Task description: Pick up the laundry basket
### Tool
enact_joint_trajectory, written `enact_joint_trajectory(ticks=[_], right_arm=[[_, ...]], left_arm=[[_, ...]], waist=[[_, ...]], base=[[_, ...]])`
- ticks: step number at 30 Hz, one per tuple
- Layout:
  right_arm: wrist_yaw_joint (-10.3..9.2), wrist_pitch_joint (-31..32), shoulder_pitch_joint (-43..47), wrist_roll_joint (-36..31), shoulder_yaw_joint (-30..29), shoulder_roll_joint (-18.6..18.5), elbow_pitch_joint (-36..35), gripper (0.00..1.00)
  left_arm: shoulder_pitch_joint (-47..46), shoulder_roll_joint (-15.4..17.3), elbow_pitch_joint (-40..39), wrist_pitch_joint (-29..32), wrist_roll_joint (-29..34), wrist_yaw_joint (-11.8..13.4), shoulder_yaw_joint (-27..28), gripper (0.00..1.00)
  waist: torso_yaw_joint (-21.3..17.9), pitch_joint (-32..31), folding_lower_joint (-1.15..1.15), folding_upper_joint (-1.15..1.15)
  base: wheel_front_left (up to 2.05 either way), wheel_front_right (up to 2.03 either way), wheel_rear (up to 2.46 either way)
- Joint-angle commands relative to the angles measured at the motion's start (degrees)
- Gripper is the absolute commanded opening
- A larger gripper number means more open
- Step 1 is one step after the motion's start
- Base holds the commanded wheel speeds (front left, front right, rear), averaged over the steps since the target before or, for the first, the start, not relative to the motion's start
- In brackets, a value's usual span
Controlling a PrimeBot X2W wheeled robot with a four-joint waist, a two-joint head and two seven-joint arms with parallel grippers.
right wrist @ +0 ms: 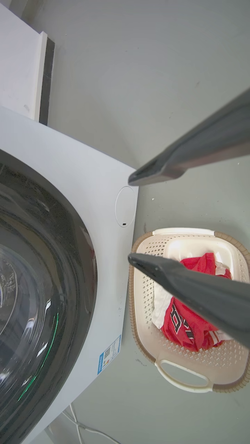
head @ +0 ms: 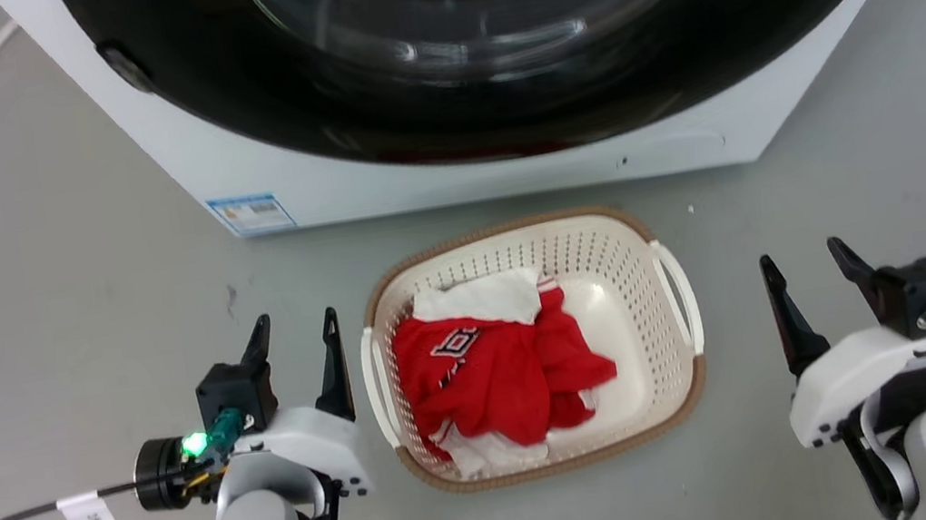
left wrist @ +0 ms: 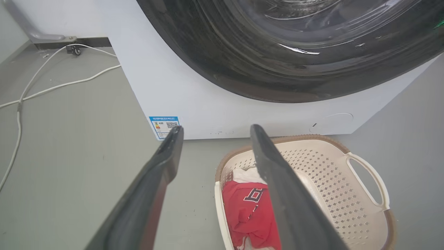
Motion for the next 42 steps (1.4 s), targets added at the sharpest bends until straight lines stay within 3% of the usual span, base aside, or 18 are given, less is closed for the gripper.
enact_joint_trajectory(ticks=[1,13,24,32,42], right_arm=[[-0.02,-0.28,-1.80,0.54,0.29,-0.04,0.76,1.00],[-0.02,1.72,-12.93,2.05,2.85,-0.03,13.53,1.00],[-0.02,1.65,-24.23,4.22,6.18,-0.04,27.25,1.00],[-0.02,2.12,-32.65,6.66,10.20,-0.04,36.26,1.00],[-0.03,4.77,-40.93,10.06,15.55,-0.04,45.04,1.00]], left_arm=[[-1.76,0.01,1.11,-0.16,-0.30,-0.15,0.21,1.00],[-13.94,0.99,16.55,-0.16,-2.69,-2.20,1.14,1.00],[-23.96,1.53,29.74,1.81,-4.81,-3.61,0.99,1.00],[-30.67,2.01,36.81,6.70,-7.90,-4.72,1.53,1.00],[-36.43,3.08,40.05,13.57,-9.40,-5.18,-0.15,1.00]], waist=[[-0.50,4.92,-0.01,0.00],[-1.51,16.83,-0.01,0.00],[-2.26,23.47,-0.01,0.00],[-2.93,26.58,-0.01,0.00],[-3.20,28.76,-0.01,0.00]], base=[[0.00,0.00,0.00],[0.00,0.00,0.00],[0.00,0.00,0.00],[0.00,0.00,0.00],[0.00,0.00,0.00]])
